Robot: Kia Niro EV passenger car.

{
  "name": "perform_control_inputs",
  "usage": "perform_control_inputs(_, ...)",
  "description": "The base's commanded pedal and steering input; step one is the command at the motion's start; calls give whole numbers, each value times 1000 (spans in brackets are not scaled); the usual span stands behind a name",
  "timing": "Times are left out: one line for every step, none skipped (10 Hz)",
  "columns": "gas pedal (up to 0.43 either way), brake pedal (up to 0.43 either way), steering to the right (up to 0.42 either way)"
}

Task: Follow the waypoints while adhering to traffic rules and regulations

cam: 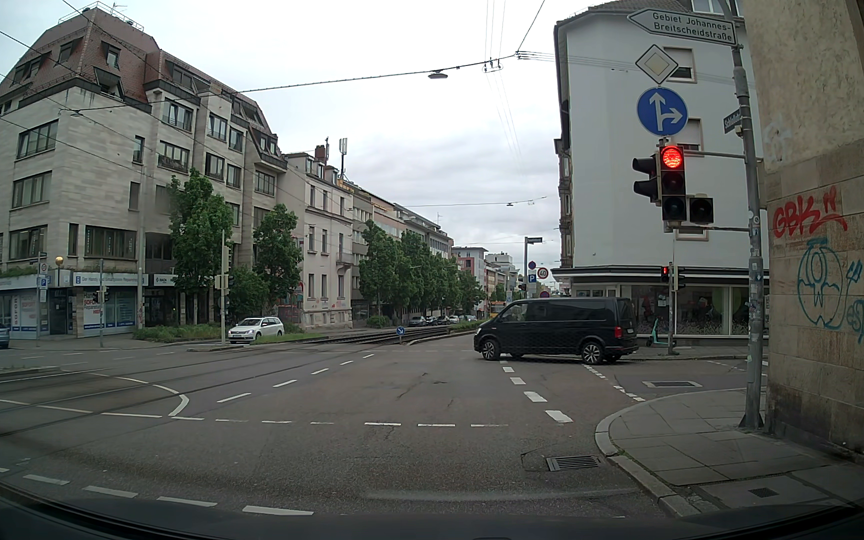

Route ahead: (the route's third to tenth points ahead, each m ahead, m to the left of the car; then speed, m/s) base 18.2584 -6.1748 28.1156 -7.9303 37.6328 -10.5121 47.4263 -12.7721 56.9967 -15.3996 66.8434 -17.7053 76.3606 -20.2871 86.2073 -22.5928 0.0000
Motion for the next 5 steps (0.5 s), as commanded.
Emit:
perform_control_inputs(0, 317, 2)
perform_control_inputs(0, 311, 2)
perform_control_inputs(0, 317, 2)
perform_control_inputs(0, 317, 2)
perform_control_inputs(0, 311, 2)
